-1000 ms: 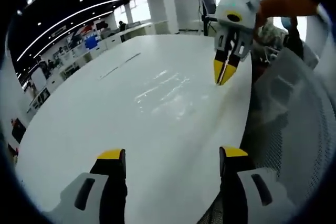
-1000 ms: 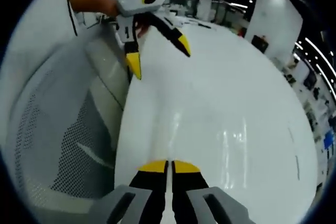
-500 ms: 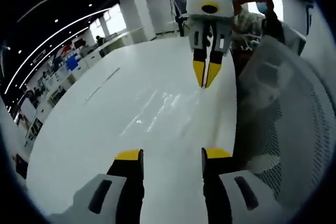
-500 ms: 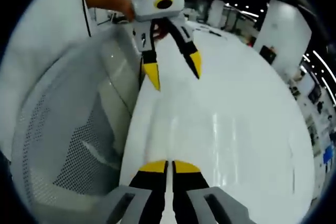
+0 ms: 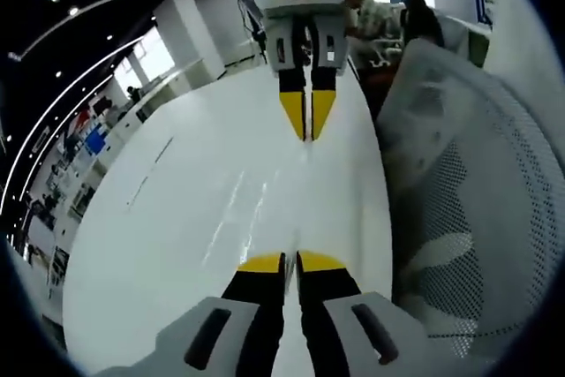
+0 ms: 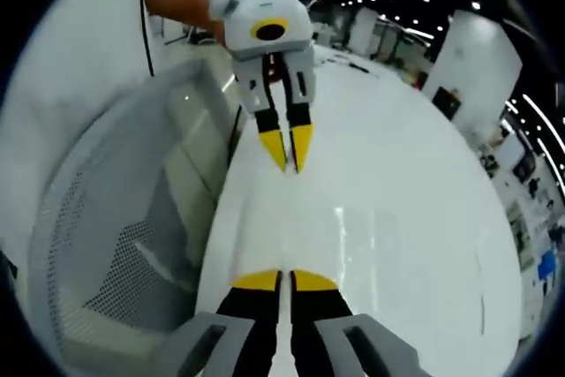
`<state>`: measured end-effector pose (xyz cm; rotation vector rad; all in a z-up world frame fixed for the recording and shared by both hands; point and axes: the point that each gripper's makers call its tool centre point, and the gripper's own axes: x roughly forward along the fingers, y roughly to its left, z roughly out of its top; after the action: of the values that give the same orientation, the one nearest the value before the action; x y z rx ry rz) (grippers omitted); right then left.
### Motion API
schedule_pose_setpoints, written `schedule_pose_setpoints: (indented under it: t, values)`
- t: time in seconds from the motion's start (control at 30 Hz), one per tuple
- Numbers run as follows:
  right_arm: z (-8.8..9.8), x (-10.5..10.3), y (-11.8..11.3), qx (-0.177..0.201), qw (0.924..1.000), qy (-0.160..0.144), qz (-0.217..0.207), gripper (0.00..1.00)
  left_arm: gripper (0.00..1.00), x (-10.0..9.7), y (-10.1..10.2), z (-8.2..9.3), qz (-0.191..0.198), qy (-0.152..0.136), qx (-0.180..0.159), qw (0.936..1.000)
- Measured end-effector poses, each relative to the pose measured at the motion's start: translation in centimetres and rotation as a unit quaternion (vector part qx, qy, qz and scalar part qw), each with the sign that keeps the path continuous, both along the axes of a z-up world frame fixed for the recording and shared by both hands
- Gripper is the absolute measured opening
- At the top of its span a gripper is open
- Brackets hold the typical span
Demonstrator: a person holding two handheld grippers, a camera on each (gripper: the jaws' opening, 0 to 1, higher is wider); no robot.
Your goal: Open the resealable bag by pulling the two sides of the seal apart until the entire bag opening is separated and visibly accessible.
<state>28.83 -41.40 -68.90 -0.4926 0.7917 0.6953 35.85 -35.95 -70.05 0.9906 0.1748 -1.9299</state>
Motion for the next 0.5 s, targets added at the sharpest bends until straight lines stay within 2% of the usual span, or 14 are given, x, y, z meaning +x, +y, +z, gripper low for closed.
schedule_pose_setpoints:
  t: [0.2, 0.3, 0.4, 0.5]
  values:
    - [0.5, 0.2, -0.2, 0.012, 0.9996, -0.007, -0.025, 0.01, 0.00, -0.2, 0.0, 0.5, -0.003, 0.001, -0.015, 0.9999]
    - [0.6, 0.3, -0.1, 0.041, 0.9972, 0.003, -0.063, 0.02, 0.00, -0.1, 0.0, 0.6, 0.006, 0.012, -0.011, 0.9999]
    - [1.3, 1.3, 0.6, 0.068, 0.9941, -0.016, -0.083, 0.04, 0.00, -0.2, 0.0, 0.7, 0.000, 0.010, -0.015, 0.9998]
    - [1.9, 2.6, 1.6, 0.076, 0.9930, -0.039, -0.082, 0.10, 0.00, -0.4, -0.2, 1.0, -0.004, 0.013, -0.020, 0.9997]
